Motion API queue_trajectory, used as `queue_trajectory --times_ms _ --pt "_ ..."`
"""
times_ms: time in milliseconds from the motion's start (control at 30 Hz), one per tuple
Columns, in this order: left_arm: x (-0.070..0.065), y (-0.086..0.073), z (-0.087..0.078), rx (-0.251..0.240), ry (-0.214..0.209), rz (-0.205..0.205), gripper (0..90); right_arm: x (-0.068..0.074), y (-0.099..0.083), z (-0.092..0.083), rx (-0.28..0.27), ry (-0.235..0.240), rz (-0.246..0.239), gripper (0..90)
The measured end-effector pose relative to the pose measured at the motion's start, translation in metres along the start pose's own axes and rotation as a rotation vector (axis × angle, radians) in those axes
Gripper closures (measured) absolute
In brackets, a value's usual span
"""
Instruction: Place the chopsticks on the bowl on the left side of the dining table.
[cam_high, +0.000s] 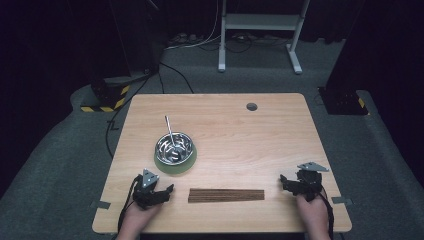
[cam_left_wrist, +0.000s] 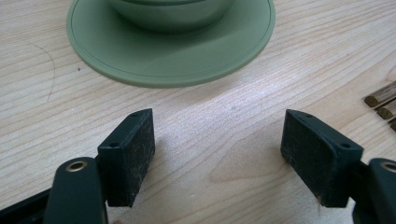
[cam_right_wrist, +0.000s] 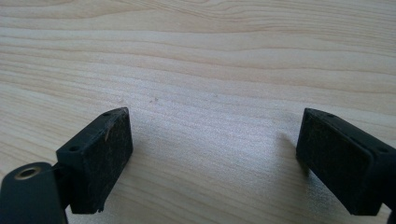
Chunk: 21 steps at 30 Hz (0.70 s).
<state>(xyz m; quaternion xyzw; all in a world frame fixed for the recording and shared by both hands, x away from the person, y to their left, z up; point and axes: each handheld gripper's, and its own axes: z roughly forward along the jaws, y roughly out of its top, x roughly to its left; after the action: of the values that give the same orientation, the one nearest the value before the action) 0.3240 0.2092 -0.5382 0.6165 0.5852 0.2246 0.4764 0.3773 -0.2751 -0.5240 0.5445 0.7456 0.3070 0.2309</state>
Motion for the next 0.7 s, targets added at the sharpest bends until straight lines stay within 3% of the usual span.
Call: queue_trajectory --times_ms 700 --pt "-0.0001 -0.0004 -0.0003 0.001 -0.005 0.001 24.0 0.0017 -0.0016 -0.0016 0.005 -0.012 0.002 10.6"
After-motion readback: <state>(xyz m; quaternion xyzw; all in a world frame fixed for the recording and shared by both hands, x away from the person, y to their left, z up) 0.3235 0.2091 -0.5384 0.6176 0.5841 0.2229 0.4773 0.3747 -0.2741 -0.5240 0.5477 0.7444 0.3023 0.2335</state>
